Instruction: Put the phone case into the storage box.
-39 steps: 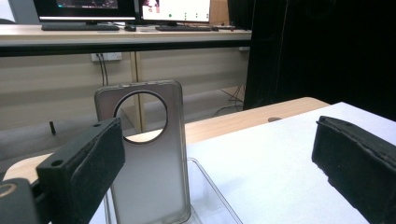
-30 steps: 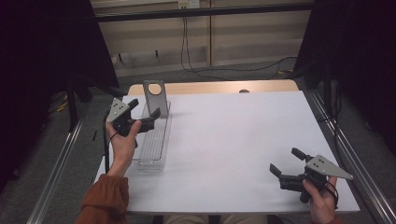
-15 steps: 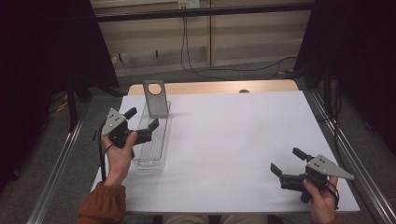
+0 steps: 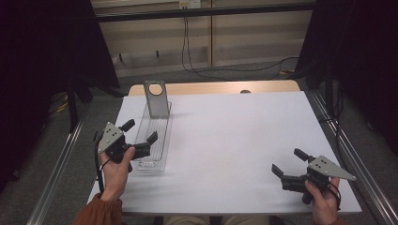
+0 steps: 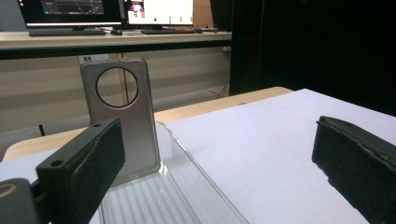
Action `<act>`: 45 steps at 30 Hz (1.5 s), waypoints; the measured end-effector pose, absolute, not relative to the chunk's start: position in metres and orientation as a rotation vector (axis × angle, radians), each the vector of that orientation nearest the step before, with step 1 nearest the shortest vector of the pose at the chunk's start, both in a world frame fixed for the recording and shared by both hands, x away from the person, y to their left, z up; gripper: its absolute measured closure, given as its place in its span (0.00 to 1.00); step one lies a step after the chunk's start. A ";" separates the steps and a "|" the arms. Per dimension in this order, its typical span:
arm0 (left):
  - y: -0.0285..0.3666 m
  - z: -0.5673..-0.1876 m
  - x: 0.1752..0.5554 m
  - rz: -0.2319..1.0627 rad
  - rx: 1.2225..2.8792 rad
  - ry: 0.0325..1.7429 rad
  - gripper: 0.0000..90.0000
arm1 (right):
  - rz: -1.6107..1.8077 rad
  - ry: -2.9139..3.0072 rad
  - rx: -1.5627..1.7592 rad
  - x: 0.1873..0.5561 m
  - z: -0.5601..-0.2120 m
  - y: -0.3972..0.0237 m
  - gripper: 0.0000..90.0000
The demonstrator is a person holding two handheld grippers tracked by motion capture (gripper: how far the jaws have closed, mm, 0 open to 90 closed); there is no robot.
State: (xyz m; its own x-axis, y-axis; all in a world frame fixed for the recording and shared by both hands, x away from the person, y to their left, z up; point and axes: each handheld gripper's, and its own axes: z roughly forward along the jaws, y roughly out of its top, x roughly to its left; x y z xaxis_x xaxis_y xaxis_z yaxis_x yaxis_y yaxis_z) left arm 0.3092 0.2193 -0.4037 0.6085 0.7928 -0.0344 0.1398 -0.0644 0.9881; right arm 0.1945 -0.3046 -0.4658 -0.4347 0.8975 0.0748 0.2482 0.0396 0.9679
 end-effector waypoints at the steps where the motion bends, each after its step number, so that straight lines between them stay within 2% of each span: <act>1: 0.221 -0.405 0.307 0.635 1.570 0.815 0.03 | 1.426 1.736 1.164 0.194 -0.466 -0.305 0.00; 9: 0.231 -0.421 0.290 0.602 1.563 0.826 0.02 | 1.432 1.734 1.165 0.194 -0.466 -0.305 0.00; 18: 0.247 -0.437 0.270 0.669 1.571 0.838 0.02 | 1.440 1.734 1.159 0.193 -0.465 -0.305 0.00; 26: 0.254 -0.449 0.259 0.661 1.573 0.865 0.02 | 1.435 1.725 1.160 0.192 -0.465 -0.307 0.00; 39: 0.256 -0.458 0.248 0.628 1.601 0.879 0.03 | 1.427 1.706 1.176 0.190 -0.464 -0.310 0.00; 45: 0.253 -0.455 0.245 0.651 1.571 0.886 0.03 | 1.420 1.713 1.176 0.190 -0.465 -0.308 0.00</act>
State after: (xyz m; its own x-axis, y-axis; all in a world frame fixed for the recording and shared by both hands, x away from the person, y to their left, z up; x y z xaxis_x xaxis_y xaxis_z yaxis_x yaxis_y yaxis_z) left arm 0.2450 0.2528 -0.4551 0.5594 0.8265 -0.0625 0.1882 -0.0531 0.9807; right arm 0.1905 -0.3085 -0.4648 -0.4160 0.9059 0.0793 0.2460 0.0281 0.9689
